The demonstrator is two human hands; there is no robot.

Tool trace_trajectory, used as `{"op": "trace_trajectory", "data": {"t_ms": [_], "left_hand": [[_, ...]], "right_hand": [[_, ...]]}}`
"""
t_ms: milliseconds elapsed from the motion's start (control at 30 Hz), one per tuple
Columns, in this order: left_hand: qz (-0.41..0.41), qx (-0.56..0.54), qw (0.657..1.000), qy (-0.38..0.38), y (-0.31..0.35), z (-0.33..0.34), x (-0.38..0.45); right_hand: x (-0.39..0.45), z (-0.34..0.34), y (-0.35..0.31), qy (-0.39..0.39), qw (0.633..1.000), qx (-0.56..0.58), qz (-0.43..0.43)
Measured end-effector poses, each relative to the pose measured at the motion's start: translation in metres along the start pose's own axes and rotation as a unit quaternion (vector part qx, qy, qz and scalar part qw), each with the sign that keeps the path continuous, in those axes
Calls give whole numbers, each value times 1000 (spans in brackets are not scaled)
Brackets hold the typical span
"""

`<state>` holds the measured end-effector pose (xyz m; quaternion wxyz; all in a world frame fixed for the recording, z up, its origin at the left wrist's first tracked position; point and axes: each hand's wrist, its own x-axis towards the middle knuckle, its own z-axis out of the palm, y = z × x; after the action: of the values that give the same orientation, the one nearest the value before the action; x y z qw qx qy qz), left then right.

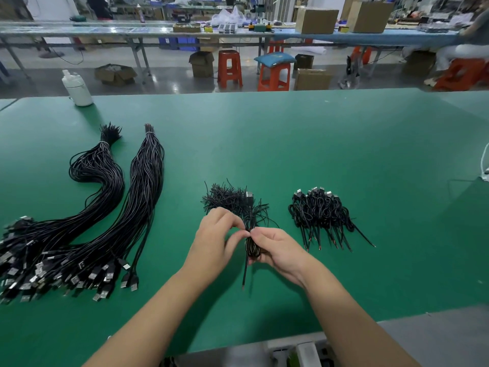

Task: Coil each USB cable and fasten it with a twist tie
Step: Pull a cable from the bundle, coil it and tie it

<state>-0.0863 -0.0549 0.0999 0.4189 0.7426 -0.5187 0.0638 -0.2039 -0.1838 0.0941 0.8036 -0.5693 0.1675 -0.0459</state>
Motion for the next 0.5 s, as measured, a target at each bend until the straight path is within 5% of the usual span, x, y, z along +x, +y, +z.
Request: {"op": "trace_trajectory", "data": {"t_ms": [167,333,400,500], "left_hand": [[-151,-88,984,-13,-16,6,2],[-151,26,988,-5,-51,17,-6],[-158,138,978,-14,-73,16,-14],[-153,248,956,-45,-106,10,-33]], "right_hand": [[-1,-11,-2,15,999,27,30],[5,-23,-17,129,985,-95,59],[8,-34,-29,189,953,-228,69],[15,-58,-48,245,845,-469,72]]}}
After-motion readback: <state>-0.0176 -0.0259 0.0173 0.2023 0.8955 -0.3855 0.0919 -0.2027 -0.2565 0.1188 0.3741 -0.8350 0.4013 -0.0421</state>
